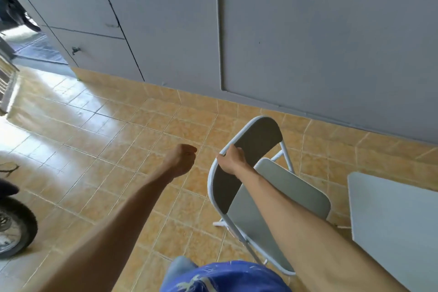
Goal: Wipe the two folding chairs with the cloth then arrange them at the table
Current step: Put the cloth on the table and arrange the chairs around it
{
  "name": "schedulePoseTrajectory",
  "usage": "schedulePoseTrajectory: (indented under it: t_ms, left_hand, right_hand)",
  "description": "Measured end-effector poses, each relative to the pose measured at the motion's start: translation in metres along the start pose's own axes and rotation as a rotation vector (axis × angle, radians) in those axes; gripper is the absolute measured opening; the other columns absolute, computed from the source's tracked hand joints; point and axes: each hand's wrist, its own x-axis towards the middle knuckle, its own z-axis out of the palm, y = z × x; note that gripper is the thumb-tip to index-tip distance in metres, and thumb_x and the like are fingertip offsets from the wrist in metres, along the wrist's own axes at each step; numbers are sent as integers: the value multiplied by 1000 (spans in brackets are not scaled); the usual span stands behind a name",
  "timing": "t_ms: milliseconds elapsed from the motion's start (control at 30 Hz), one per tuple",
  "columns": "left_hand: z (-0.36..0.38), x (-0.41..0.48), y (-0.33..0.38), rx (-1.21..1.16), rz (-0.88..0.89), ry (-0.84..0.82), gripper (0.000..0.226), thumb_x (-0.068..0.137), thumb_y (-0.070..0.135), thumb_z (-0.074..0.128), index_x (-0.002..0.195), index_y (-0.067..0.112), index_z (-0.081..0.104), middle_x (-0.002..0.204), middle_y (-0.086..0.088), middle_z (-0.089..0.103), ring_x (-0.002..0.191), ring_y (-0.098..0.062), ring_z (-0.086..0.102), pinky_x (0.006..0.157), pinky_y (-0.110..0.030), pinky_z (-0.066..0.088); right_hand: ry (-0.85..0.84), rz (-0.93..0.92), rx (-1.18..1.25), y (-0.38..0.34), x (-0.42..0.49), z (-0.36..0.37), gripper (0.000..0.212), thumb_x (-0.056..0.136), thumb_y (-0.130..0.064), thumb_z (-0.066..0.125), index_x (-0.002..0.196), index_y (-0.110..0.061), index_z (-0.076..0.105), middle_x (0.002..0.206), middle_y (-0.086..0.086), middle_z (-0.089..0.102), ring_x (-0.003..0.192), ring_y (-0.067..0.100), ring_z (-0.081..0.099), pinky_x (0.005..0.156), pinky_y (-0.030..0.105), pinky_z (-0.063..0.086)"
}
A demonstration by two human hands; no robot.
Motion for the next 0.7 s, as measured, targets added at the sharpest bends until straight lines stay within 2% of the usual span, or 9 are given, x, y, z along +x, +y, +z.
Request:
schedulePoseTrajectory:
  t_ms: [133, 233, 300, 367, 433, 500, 600, 633, 700]
  left_hand:
    - [7, 42, 6, 28, 41, -104, 30, 96, 3, 44, 108, 5, 72, 102, -7, 65, 93, -21, 62, 83, -26, 50]
    - [16, 72, 15, 68, 85, -210, 36, 97, 6, 44, 126, 3, 65, 129, -12, 64, 113, -26, 62, 82, -23, 47]
    - [23, 93, 20, 86, 126, -259, 33, 95, 7, 48, 122, 4, 67, 116, -10, 68, 104, -22, 62, 71, -17, 44]
    - [30, 114, 24, 96, 160, -288, 22, 92, 7, 51, 101, 11, 71, 94, -5, 61, 85, -21, 56, 60, -20, 44]
    - [32, 131, 29, 154, 210, -329, 19, 91, 7, 51, 91, 15, 68, 94, -9, 63, 87, -26, 59, 71, -28, 50]
    - [35, 144, 31, 168, 237, -367, 24, 92, 7, 51, 106, 5, 70, 111, -17, 69, 106, -34, 63, 77, -28, 47]
    - [41, 161, 33, 101, 276, -439, 21, 91, 2, 51, 102, -2, 68, 87, -16, 66, 94, -30, 64, 59, -21, 39]
    - [43, 167, 35, 60, 262, -476, 24, 91, 0, 54, 109, -4, 68, 84, -10, 66, 90, -23, 62, 56, -15, 41]
    - [49, 180, 36, 46, 256, -529, 37, 90, 7, 62, 127, -1, 62, 100, -9, 73, 102, -21, 64, 75, -13, 48]
  right_hand:
    - [43, 128, 8, 3, 19, 16, 69, 99, -43, 52, 149, 0, 31, 151, 21, 33, 138, 36, 39, 111, 43, 36]
    - [61, 205, 39, 3, 30, 32, 76, 97, -44, 54, 150, 1, 25, 153, 21, 32, 140, 35, 36, 110, 42, 36]
    - [83, 249, 66, -2, 35, 40, 77, 97, -42, 54, 150, 4, 23, 151, 21, 33, 138, 35, 38, 108, 41, 37]
    - [137, 276, 48, -7, 41, 47, 74, 97, -40, 52, 148, 6, 25, 148, 21, 39, 135, 33, 42, 106, 39, 39]
    - [213, 328, 66, -12, 44, 54, 70, 96, -38, 52, 146, 4, 29, 144, 20, 44, 131, 33, 46, 103, 38, 41]
    - [258, 384, 88, -20, 44, 58, 69, 95, -38, 53, 147, 1, 29, 142, 17, 45, 130, 32, 47, 100, 38, 42]
    - [280, 464, 111, -31, 46, 68, 77, 92, -40, 57, 149, 0, 25, 142, 15, 44, 130, 32, 47, 101, 39, 44]
    - [300, 485, 120, -35, 47, 72, 81, 92, -39, 59, 152, -1, 21, 145, 16, 41, 131, 33, 47, 103, 40, 44]
    - [338, 533, 149, -40, 49, 81, 83, 92, -30, 59, 157, -7, 12, 155, 17, 33, 137, 34, 44, 110, 43, 41]
